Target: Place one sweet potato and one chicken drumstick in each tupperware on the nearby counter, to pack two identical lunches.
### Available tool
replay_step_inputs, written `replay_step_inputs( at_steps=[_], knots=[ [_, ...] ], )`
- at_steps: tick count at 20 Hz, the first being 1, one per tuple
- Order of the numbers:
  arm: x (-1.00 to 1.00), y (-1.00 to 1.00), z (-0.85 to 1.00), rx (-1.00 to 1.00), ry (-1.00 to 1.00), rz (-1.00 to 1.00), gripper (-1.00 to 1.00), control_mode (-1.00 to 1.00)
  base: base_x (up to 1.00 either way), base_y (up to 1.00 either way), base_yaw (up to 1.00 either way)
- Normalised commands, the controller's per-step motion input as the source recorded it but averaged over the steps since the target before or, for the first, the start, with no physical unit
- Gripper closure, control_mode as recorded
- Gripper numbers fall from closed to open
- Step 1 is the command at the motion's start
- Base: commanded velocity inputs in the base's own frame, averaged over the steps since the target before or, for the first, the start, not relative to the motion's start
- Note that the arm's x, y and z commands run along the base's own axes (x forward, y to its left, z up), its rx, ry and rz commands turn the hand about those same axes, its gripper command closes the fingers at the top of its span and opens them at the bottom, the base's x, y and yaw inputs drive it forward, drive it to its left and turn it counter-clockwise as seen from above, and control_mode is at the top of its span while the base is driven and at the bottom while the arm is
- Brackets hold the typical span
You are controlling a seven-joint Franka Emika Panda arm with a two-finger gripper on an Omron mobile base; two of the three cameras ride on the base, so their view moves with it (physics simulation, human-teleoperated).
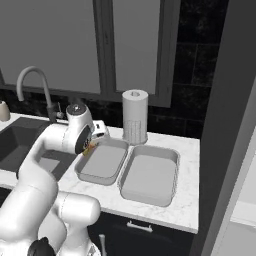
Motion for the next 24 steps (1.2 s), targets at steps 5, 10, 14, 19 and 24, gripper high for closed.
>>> replay_step_inputs(
  at_steps=[5,10,14,19,24],
  knots=[
    [0.39,-0.06,-0.46,-0.1,0.15,0.14,1.0,-1.0,0.0,0.0,0.0],
    [0.31,-0.07,-0.41,0.0,0.0,0.13,1.0,-1.0,0.0,0.0,0.0],
    [0.02,-0.05,-0.55,0.0,-0.02,0.01,1.0,-1.0,0.0,0.0,0.0],
    [0.11,0.0,-0.44,0.0,0.0,0.0,1.0,-1.0,0.0,0.0,0.0],
    [0.0,0.0,-0.34,0.0,0.0,0.0,1.0,-1.0,0.0,0.0,0.0]
  ],
)
